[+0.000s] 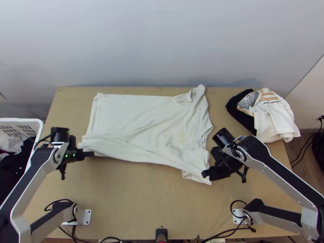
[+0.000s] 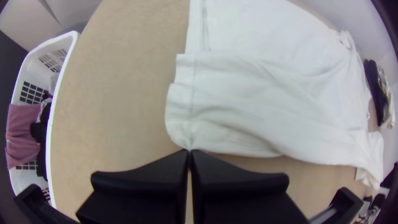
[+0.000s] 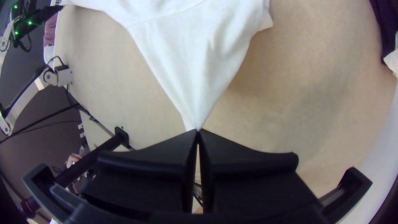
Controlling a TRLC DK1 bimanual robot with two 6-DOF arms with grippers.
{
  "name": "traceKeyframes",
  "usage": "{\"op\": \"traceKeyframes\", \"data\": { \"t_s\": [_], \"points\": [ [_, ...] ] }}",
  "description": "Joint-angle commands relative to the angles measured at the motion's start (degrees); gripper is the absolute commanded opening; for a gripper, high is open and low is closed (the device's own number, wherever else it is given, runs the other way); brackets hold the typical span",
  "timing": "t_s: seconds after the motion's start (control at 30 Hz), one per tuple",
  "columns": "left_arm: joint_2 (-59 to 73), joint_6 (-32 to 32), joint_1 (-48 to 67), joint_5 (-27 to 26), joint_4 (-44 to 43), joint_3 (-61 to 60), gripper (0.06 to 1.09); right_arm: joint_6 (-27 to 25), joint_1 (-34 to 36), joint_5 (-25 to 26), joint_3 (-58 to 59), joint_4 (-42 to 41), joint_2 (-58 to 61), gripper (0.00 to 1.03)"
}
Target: Fold the t-shirt
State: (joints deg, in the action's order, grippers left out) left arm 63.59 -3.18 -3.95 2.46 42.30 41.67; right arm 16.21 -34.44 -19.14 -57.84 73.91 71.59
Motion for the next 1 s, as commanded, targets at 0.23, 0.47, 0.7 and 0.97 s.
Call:
{"op": "traceKeyframes", "data": {
  "t_s": [0.23,0.47,0.7,0.97],
  "points": [
    [-24.0,17.5,1.0,-6.2,25.2,1.3,0.1,-1.4,-10.7,-3.6,-5.3,12.1,-4.8,0.03],
    [-28.6,20.4,1.1,-7.6,37.9,4.4,0.1,-1.4,-13.5,-5.3,-5.4,12.7,-7.4,0.03],
    [-31.2,17.0,0.8,-9.0,37.6,4.4,0.13,-1.4,-14.4,-5.3,-7.1,12.6,-7.3,0.03],
    [-25.2,12.9,-0.4,-6.3,37.9,4.7,1.04,-1.1,-10.7,-5.3,-10.3,12.5,-6.4,0.69]
  ]
}}
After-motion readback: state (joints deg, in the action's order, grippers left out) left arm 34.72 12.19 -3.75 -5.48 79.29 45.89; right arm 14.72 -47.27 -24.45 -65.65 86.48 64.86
